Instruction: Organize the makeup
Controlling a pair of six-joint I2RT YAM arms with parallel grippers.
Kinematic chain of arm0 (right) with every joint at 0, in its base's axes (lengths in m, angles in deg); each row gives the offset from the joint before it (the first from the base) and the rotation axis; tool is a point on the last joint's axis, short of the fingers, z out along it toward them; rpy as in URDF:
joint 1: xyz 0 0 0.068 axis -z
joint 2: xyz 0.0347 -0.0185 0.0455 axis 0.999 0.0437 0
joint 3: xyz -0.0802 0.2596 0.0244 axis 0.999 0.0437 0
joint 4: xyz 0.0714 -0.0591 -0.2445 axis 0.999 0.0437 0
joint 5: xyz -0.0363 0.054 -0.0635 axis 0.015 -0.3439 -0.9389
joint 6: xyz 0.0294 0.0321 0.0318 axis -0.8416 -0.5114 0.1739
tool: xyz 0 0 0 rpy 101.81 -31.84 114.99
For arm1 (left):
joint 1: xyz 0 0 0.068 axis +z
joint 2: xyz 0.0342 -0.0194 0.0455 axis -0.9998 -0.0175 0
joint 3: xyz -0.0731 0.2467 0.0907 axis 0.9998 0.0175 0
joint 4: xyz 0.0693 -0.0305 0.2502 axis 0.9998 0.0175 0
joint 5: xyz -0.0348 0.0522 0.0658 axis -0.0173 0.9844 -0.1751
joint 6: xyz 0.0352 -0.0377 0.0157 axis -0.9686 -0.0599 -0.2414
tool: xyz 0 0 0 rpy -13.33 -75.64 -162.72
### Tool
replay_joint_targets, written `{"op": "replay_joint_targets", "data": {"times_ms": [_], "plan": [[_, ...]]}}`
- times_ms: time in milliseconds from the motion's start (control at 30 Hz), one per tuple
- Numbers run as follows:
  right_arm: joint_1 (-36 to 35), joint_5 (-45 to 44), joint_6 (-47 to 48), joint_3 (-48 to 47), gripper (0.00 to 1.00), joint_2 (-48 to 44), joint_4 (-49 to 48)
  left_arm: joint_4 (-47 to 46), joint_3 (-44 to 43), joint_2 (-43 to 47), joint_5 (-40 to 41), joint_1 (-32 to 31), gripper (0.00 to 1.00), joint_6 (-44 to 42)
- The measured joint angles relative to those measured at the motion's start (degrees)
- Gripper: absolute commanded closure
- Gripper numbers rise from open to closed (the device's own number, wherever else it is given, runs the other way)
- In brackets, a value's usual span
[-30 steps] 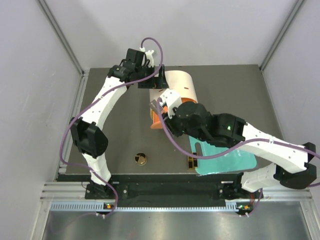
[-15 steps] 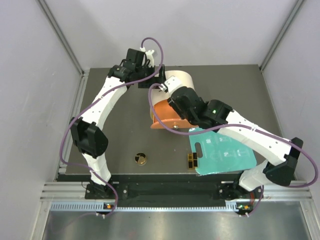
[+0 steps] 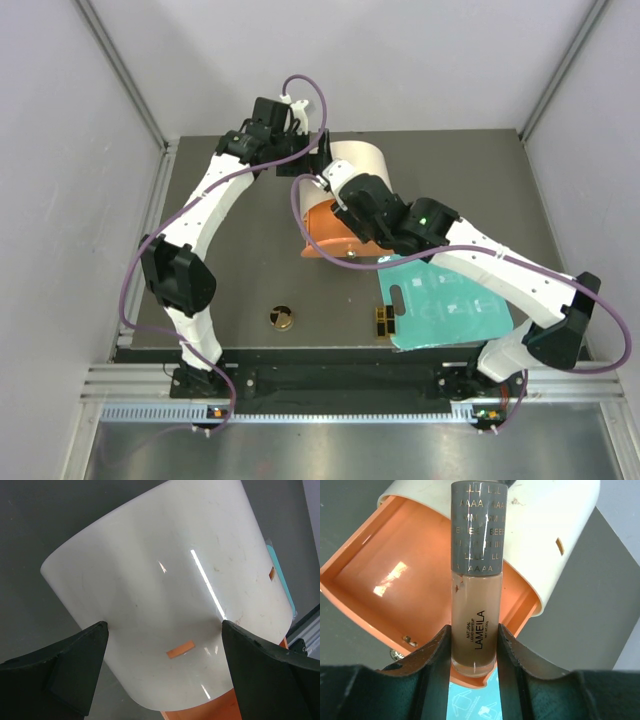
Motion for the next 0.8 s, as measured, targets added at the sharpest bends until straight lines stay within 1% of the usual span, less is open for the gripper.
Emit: {"op": "replay_joint_targets", "data": {"times_ms": [133,167,233,267,333,367,467,800], "plan": [[0.04,2.03,0.11,0.00,0.75,0.17,0.13,-0.04,0.00,0.00,0.00,0.00,0.01,-0.02],[0.04,2.56,0.11,0.00,0.69,0.17,0.13,-0.04,0.00,0.00,0.00,0.00,0.01,-0.02],[0.07,3.23,0.11,0.00,0.62,0.17,0.13,-0.04,0.00,0.00,0.02,0.00,0.01,-0.02],[0.11,3.43,0.09,0.00,0.56,0.17,0.13,-0.04,0.00,0.00,0.02,0.00,0.01,-0.02],[0.13,3.69,-0.04,0.02,0.53,0.17,0.13,-0.04,0.00,0.00,0.02,0.00,0.01,-0.02],[0.15,3.82,-0.11,0.02,0.48,0.17,0.04,-0.04,0.00,0.00,0.04,0.00,0.01,-0.02],[0.22,4.00,-0.44,0.02,0.44,0.17,0.02,-0.07,0.00,0.00,0.44,0.00,0.01,-0.02],[0.26,3.43,-0.57,0.02,0.43,0.17,0.02,-0.42,-0.13,-0.04,1.09,0.00,0.01,-0.07]]}}
